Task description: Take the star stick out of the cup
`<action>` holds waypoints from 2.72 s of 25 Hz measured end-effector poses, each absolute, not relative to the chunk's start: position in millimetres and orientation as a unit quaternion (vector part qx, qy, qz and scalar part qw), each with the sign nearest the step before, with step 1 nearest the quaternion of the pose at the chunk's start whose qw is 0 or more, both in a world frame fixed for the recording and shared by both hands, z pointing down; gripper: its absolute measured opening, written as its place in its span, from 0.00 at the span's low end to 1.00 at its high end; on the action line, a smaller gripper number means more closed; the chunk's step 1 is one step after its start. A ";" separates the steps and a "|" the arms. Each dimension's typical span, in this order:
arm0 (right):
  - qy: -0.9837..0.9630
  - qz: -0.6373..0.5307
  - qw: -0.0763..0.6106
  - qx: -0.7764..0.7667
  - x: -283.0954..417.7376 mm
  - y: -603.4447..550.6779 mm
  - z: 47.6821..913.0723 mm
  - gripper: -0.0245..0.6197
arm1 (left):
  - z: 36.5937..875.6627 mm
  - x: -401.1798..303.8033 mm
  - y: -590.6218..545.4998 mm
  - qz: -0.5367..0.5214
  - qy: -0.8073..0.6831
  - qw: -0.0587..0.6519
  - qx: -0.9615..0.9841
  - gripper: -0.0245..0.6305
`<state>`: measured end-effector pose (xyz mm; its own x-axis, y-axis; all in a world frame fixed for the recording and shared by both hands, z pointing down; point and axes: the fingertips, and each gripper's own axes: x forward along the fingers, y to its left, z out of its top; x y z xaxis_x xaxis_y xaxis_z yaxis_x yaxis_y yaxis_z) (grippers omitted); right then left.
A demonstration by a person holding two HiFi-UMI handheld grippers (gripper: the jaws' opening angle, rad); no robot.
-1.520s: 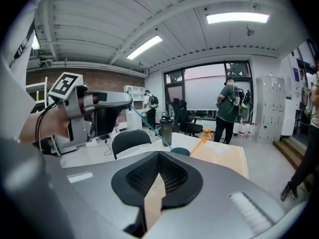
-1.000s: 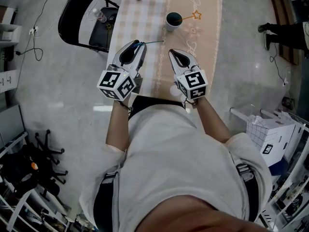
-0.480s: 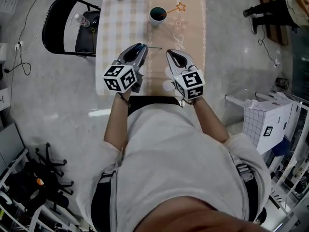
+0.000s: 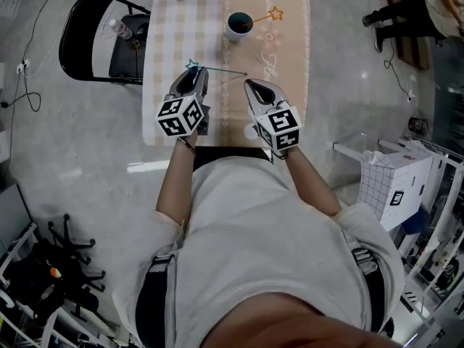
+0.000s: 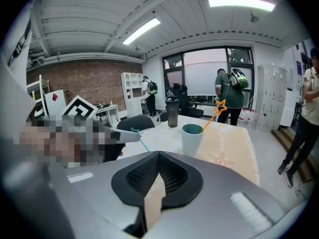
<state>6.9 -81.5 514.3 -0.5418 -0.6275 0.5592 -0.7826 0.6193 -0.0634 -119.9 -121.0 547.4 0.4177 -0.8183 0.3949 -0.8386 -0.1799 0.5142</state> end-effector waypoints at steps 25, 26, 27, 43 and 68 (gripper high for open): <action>-0.853 0.199 0.264 0.404 -6.3 -129.8 552.5 0.04 | 642.9 -130.3 -146.0 0.202 -0.516 0.411 0.724 0.40; -0.853 0.199 0.263 0.405 -5.9 -131.2 552.6 0.04 | 644.0 -127.5 -145.7 0.211 -0.507 0.412 0.727 0.41; -0.852 0.199 0.263 0.406 -5.4 -132.6 552.5 0.04 | 645.0 -125.8 -145.2 0.218 -0.502 0.413 0.728 0.43; -0.853 0.196 0.244 0.417 2.4 -154.7 550.1 0.04 | 638.1 -140.0 -118.7 0.248 -0.520 0.399 0.714 0.55; -0.823 0.195 0.159 0.509 54.3 -256.7 526.3 0.04 | 584.1 -104.7 -154.6 0.175 -0.526 0.327 0.765 0.04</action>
<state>54.3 -256.7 526.3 -0.4305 -0.7760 0.4610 -0.9004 0.4048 -0.1594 -104.7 -154.6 584.1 0.3858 -0.6911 0.6112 -0.9194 -0.2329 0.3171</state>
